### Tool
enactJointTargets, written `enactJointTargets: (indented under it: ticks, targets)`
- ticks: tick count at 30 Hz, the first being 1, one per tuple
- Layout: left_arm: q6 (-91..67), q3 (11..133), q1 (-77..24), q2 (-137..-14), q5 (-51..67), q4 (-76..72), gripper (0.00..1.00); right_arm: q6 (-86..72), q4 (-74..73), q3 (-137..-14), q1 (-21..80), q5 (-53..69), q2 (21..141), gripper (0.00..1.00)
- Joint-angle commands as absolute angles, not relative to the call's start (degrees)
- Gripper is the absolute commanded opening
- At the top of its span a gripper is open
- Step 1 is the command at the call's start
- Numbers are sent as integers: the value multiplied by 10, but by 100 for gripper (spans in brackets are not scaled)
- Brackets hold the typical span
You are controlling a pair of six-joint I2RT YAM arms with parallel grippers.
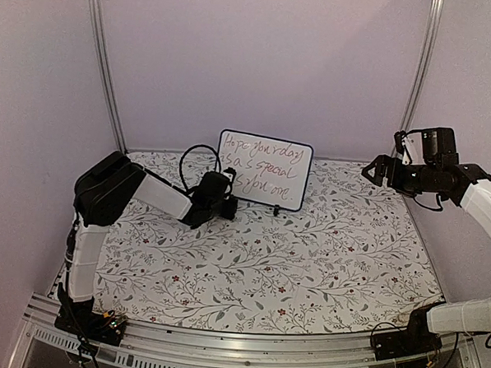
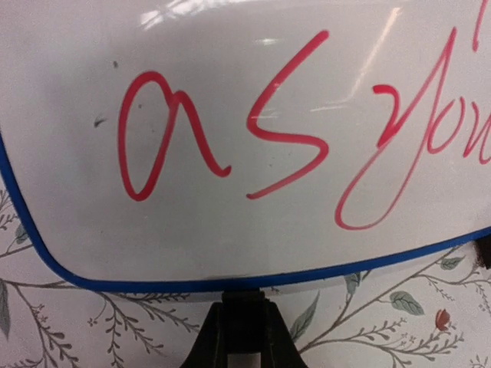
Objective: Erase the whiteboard
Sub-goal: Move the whiteboard to the center of the board.
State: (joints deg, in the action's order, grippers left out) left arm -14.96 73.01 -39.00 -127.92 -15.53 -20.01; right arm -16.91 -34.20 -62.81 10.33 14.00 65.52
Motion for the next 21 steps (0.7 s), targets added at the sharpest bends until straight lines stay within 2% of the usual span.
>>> enactJointTargets:
  ticks: [1, 6, 21]
  targets:
    - [-115, 699, -426, -1239, -130, -261, 0, -168, -327, -619, 100, 145, 646, 99]
    - [-103, 654, -450, -1219, -95, -305, 0, -166, -325, -618, 100, 152, 645, 99]
    - [-108, 557, -519, -1190, -9, -406, 0, -150, -256, -568, 106, 288, 596, 99]
